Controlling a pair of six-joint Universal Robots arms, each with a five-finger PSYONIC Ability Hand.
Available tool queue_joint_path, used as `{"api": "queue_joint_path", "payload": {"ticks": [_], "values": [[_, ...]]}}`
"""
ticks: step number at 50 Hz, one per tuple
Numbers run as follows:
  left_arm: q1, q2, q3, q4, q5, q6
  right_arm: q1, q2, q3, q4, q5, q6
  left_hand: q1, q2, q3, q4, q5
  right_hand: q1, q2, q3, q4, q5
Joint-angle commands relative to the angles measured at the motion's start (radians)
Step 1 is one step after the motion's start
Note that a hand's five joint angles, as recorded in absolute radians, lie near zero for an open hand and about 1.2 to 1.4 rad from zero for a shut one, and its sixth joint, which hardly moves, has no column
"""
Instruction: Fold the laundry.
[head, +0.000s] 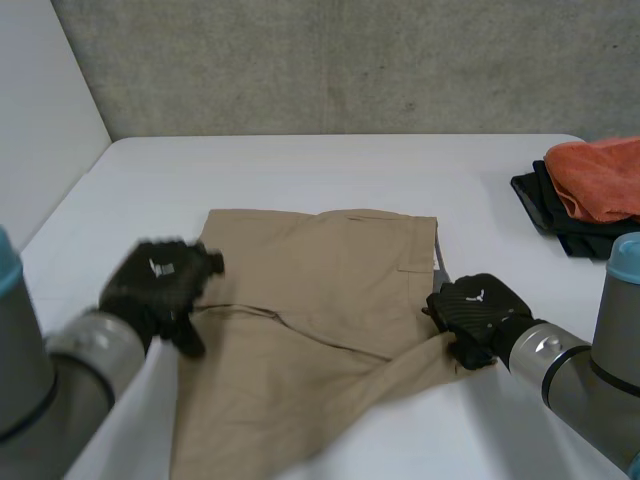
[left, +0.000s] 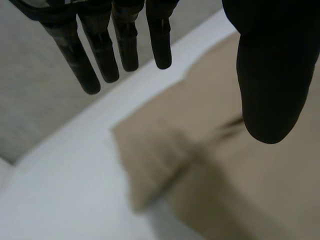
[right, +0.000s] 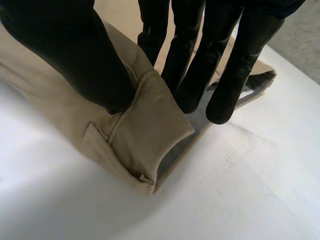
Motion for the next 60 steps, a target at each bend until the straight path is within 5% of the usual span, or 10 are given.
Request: {"api": "queue_joint_path", "payload": {"ticks": [1, 21, 27, 32, 44, 50, 60], "values": [[-0.079, 0.069, -0.116, -0.156, 0.019, -0.086, -0.003, 0.003, -0.005, -0.046, 0.003, 0.054, -0.008, 0.008, 0.002, 0.014, 0.022, 0.405, 0.218, 0.191, 0.201, 0.223], [-0.14, -0.026, -0.215, -0.187, 0.011, -0.192, -0.003, 0.005, 0.001, -0.071, 0.012, 0.07, 0.083, 0.099, 0.093, 0.104, 0.112, 0.405, 0.218, 0.191, 0.201, 0.223], [-0.174, -0.072, -0.212, -0.067, -0.036, -0.189, -0.004, 0.003, 0.004, -0.071, 0.013, 0.068, 0.994, 1.01, 1.005, 1.016, 1.024, 0.405, 0.218, 0.191, 0.201, 0.223], [-0.188, -0.092, -0.19, -0.006, -0.082, -0.165, 0.004, 0.002, -0.006, -0.059, 0.015, 0.051, 0.995, 1.012, 1.006, 1.017, 1.025, 0.405, 0.218, 0.191, 0.201, 0.223], [-0.071, -0.244, 0.138, 0.198, -0.076, 0.16, 0.014, 0.038, -0.18, -0.068, 0.021, -0.068, 0.995, 1.012, 1.006, 1.017, 1.025, 0.405, 0.218, 0.191, 0.201, 0.223], [-0.034, -0.483, 0.414, 0.329, -0.073, 0.338, 0.025, 0.236, -0.429, -0.071, 0.067, -0.078, 0.995, 1.012, 1.006, 1.017, 1.025, 0.405, 0.218, 0.191, 0.201, 0.223], [0.018, -0.844, 0.848, 0.405, 0.022, 0.392, 0.067, 0.543, -0.778, -0.23, 0.134, -0.125, 0.995, 1.012, 1.006, 1.017, 1.025, 0.405, 0.218, 0.191, 0.201, 0.223]]}}
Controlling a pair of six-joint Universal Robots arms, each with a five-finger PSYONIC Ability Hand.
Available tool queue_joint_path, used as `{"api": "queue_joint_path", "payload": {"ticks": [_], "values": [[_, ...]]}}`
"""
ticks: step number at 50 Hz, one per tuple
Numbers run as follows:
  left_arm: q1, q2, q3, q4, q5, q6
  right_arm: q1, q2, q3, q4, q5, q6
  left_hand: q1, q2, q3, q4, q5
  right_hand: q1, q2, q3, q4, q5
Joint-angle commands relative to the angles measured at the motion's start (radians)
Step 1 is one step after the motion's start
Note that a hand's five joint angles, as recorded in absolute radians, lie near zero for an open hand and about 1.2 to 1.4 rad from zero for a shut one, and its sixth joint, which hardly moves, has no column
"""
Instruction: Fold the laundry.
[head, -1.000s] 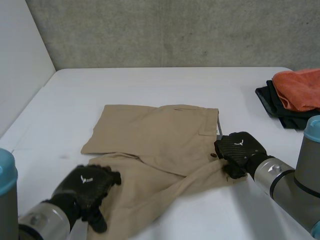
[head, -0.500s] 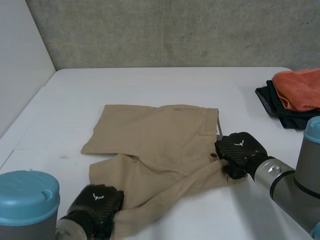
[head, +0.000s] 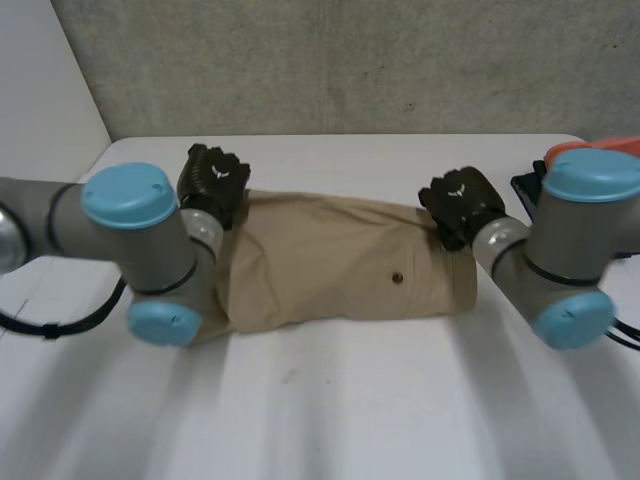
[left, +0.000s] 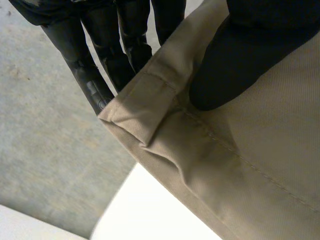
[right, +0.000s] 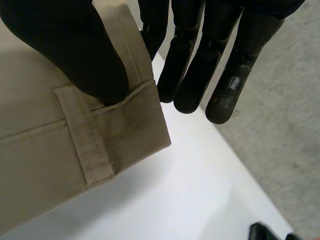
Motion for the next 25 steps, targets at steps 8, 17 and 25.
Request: {"api": "queue_joint_path", "payload": {"ticks": [8, 17, 25], "values": [[0.057, -0.459, 0.543, 0.065, 0.179, 0.023, 0.024, 0.406, -0.417, -0.304, 0.001, -0.06, 0.219, 0.157, 0.165, 0.157, 0.169, 0.405, 0.214, 0.191, 0.2, 0.223], [0.068, -0.489, 0.586, 0.066, 0.174, 0.015, 0.024, 0.507, -0.537, -0.202, 0.0, -0.059, -0.962, -1.024, -1.016, -1.024, -1.012, -0.817, -1.008, -1.03, -1.021, -0.998], [0.052, -0.21, 0.315, 0.073, 0.105, -0.084, 0.024, 0.235, -0.311, -0.18, 0.029, -0.014, -0.962, -1.024, -1.016, -1.024, -1.012, -0.817, -1.008, -1.03, -1.021, -0.998]]}}
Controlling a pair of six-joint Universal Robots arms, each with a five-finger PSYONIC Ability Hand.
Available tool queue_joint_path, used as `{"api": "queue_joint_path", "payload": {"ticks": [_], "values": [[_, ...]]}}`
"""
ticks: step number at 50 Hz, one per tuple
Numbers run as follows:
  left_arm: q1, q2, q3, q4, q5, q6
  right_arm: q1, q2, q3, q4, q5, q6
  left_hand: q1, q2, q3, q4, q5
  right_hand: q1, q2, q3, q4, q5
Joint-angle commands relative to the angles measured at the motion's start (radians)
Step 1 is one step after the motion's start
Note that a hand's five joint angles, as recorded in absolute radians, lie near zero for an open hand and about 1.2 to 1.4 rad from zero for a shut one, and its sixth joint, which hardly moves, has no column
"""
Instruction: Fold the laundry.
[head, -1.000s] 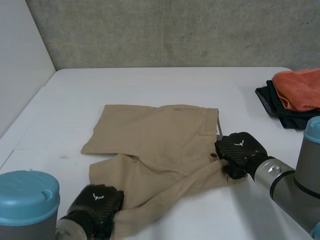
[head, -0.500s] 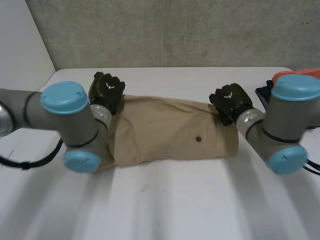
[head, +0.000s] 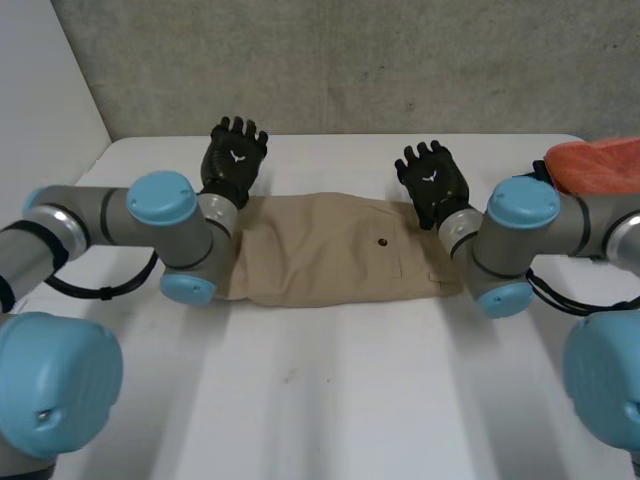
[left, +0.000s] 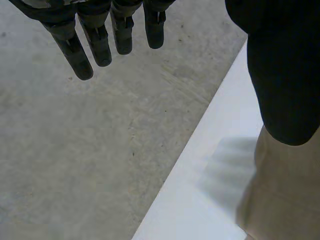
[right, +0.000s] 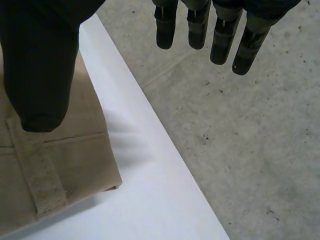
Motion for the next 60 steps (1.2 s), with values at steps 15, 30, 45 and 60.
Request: {"api": "queue_joint_path", "payload": {"ticks": [15, 30, 45, 60], "values": [[-0.029, 0.602, -0.808, 0.005, -0.058, -0.308, -0.016, -0.492, 0.537, 0.377, 0.033, 0.329, -0.014, -0.032, -0.04, -0.032, -0.047, 0.197, 0.178, 0.188, 0.163, 0.159], [-0.045, 0.602, -0.878, 0.008, -0.059, -0.309, -0.015, -0.3, 0.467, 0.25, 0.048, 0.31, -0.014, -0.032, -0.04, -0.032, -0.047, 0.967, 0.948, 0.958, 0.934, 0.929], [-0.046, 0.677, -0.911, 0.006, -0.067, -0.309, -0.183, -0.524, 0.629, 0.223, 0.06, 0.164, -0.014, -0.032, -0.04, -0.032, -0.047, 1.189, 1.169, 1.179, 1.155, 1.15], [-0.045, 0.744, -0.985, 0.002, -0.066, -0.32, -0.168, -0.603, 0.648, 0.154, -0.094, -0.201, -0.014, -0.032, -0.04, -0.032, -0.047, 1.189, 1.169, 1.179, 1.155, 1.15]]}}
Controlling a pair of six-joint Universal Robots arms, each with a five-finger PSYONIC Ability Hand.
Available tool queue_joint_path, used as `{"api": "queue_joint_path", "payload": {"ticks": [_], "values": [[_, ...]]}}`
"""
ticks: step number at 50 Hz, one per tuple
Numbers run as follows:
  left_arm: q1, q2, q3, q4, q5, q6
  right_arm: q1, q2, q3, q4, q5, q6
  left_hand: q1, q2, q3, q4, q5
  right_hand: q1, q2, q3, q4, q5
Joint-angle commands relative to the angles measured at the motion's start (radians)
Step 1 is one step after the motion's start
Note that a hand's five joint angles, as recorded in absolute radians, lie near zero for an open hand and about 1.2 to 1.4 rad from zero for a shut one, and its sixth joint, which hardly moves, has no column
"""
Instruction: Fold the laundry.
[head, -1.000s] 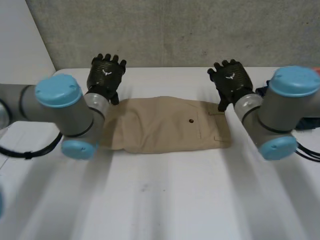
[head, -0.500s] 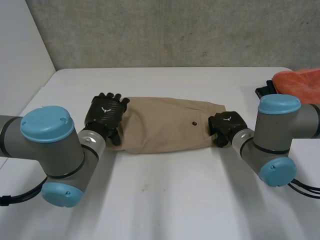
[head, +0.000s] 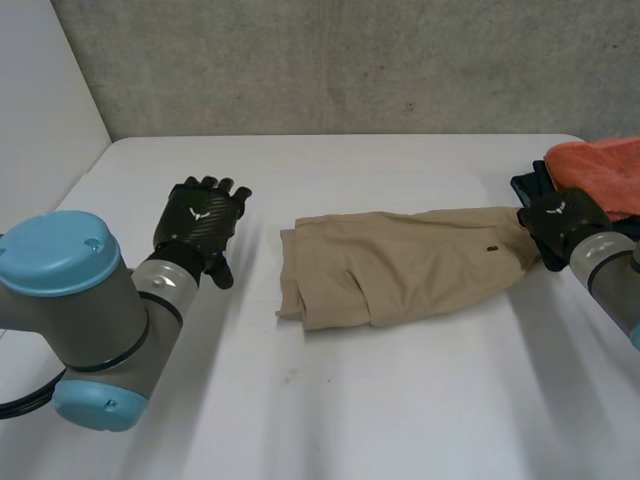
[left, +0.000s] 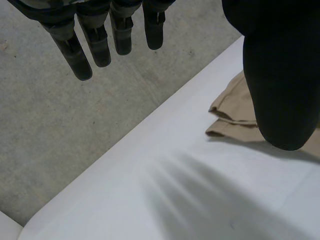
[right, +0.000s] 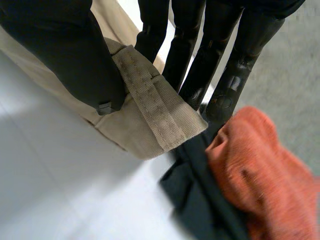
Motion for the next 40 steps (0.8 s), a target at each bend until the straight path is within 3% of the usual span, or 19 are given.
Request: {"api": "queue_joint_path", "payload": {"ticks": [1, 6, 11, 17, 19, 21, 22, 25, 27, 29, 31, 35, 40], "values": [[0.0, 0.017, -0.016, -0.001, -0.001, -0.009, 0.147, -0.007, -0.071, -0.082, -0.126, -0.082, -0.014, -0.031, -0.04, -0.032, -0.047, 0.407, 0.213, 0.238, 0.202, 0.273], [0.001, 0.037, -0.016, -0.003, -0.002, -0.014, 0.319, 0.016, -0.109, -0.172, -0.25, -0.093, -0.014, -0.031, -0.04, -0.032, -0.047, 0.407, 0.213, 0.238, 0.202, 0.273], [0.007, 0.057, -0.013, 0.0, -0.001, -0.014, 0.459, 0.13, -0.119, -0.257, -0.379, -0.14, -0.014, -0.031, -0.04, -0.032, -0.047, 0.407, 0.213, 0.238, 0.202, 0.273], [0.01, 0.056, 0.023, 0.004, -0.001, -0.014, 0.526, 0.191, -0.123, -0.251, -0.405, -0.172, -0.014, -0.031, -0.04, -0.032, -0.047, 0.407, 0.213, 0.238, 0.202, 0.273], [0.001, 0.051, 0.057, 0.002, -0.004, -0.017, 0.533, 0.186, -0.123, -0.243, -0.385, -0.151, -0.014, -0.031, -0.04, -0.032, -0.047, 0.32, 0.127, 0.152, 0.115, 0.187], [-0.003, 0.042, 0.095, 0.001, -0.004, -0.021, 0.533, 0.18, -0.125, -0.232, -0.352, -0.119, -0.014, -0.031, -0.04, -0.032, -0.047, -0.259, -0.453, -0.428, -0.464, -0.393], [-0.005, 0.039, 0.111, 0.0, -0.004, -0.023, 0.527, 0.163, -0.123, -0.215, -0.283, -0.056, -0.014, -0.031, -0.04, -0.032, -0.047, -0.815, -1.009, -0.984, -1.02, -0.949], [-0.013, 0.019, 0.161, -0.001, -0.004, -0.03, 0.514, 0.126, -0.125, -0.191, -0.179, 0.066, -0.014, -0.031, -0.04, -0.032, -0.047, -0.815, -1.009, -0.984, -1.02, -0.949], [-0.045, -0.041, 0.245, -0.004, -0.006, -0.055, 0.473, 0.033, -0.117, -0.166, -0.061, 0.328, -0.014, -0.031, -0.04, -0.032, -0.047, -0.815, -1.009, -0.984, -1.02, -0.949], [-0.071, -0.072, 0.292, -0.009, -0.006, -0.069, 0.448, -0.009, -0.119, -0.162, -0.031, 0.466, -0.013, -0.03, -0.04, -0.031, -0.046, -0.815, -1.009, -0.984, -1.02, -0.949], [-0.114, -0.118, 0.355, -0.018, -0.006, -0.089, 0.401, -0.042, -0.122, -0.143, -0.026, 0.609, -0.001, -0.019, -0.028, -0.019, -0.034, -0.815, -1.009, -0.984, -1.02, -0.949], [-0.177, -0.188, 0.439, -0.038, -0.004, -0.107, 0.314, -0.06, -0.137, -0.056, -0.029, 0.74, 0.005, -0.013, -0.022, -0.013, -0.028, -0.815, -1.009, -0.984, -1.02, -0.949], [-0.243, -0.274, 0.529, -0.064, 0.014, -0.107, 0.273, -0.056, -0.138, 0.012, -0.031, 0.77, 0.025, 0.008, -0.001, 0.007, -0.008, -0.815, -1.009, -0.984, -1.02, -0.949]]}}
